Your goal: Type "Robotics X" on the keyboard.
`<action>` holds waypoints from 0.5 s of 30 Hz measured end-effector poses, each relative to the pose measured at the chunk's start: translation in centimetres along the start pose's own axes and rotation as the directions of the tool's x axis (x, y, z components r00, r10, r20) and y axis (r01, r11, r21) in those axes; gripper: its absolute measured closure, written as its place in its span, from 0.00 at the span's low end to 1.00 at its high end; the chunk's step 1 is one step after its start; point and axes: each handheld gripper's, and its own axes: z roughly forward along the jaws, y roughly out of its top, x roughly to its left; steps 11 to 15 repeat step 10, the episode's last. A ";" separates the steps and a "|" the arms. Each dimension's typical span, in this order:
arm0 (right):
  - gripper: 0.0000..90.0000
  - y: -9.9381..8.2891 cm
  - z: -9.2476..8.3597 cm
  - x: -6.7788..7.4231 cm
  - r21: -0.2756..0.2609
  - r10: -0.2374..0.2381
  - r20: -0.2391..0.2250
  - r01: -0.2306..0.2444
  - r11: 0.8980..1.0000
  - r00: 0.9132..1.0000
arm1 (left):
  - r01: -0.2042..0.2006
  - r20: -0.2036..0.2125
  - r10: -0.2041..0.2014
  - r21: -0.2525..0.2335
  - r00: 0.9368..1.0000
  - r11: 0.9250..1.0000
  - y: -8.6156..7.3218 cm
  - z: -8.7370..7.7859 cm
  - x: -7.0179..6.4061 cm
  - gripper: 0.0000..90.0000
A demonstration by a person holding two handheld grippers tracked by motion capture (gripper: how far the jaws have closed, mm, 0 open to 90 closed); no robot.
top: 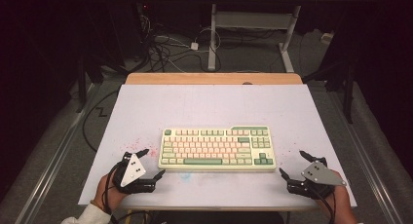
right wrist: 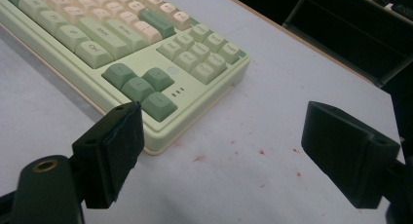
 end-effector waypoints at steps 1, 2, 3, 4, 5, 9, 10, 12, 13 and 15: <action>0.18 0.0 0.0 -0.1 -0.003 0.007 0.001 -0.007 1.000 1.000 | 0.003 0.000 -0.003 -0.002 1.000 1.000 0.0 0.0 0.0 0.18; 0.18 0.0 -0.1 -0.2 -0.006 0.009 0.002 -0.009 1.000 1.000 | 0.004 0.001 -0.004 -0.003 1.000 1.000 0.0 0.0 0.0 0.18; 0.18 0.0 -0.1 -0.2 -0.007 0.010 0.003 -0.010 1.000 1.000 | 0.005 0.000 -0.005 -0.004 1.000 1.000 0.1 0.0 0.0 0.18; 0.18 0.0 -0.1 -0.2 -0.006 0.010 0.003 -0.010 1.000 1.000 | 0.003 0.000 -0.003 -0.004 1.000 1.000 0.1 0.1 0.0 0.18; 0.18 -0.1 -0.1 -0.2 -0.005 0.008 0.003 -0.008 1.000 1.000 | 0.003 0.001 -0.003 -0.004 1.000 1.000 0.1 0.1 0.0 0.18; 0.18 -0.1 -0.2 -0.1 -0.004 0.003 0.003 -0.003 1.000 1.000 | 0.003 0.004 -0.003 -0.003 1.000 1.000 0.2 0.3 0.1 0.18; 0.18 -0.2 -0.2 -0.1 -0.002 0.006 0.004 -0.006 1.000 1.000 | 0.003 0.005 -0.003 -0.004 1.000 1.000 0.3 0.4 0.1 0.18; 0.18 -0.2 -0.2 -0.1 -0.002 0.006 0.004 -0.006 1.000 1.000 | 0.003 0.005 -0.003 -0.004 1.000 1.000 0.3 0.4 0.1 0.18; 0.18 -0.2 -0.2 -0.1 -0.002 0.006 0.004 -0.006 1.000 1.000 | 0.003 0.005 -0.003 -0.004 1.000 1.000 0.3 0.4 0.1 0.18; 0.18 -0.2 -0.2 -0.1 -0.002 0.006 0.004 -0.006 1.000 1.000 | 0.003 0.005 -0.003 -0.004 1.000 1.000 0.3 0.4 0.1 0.18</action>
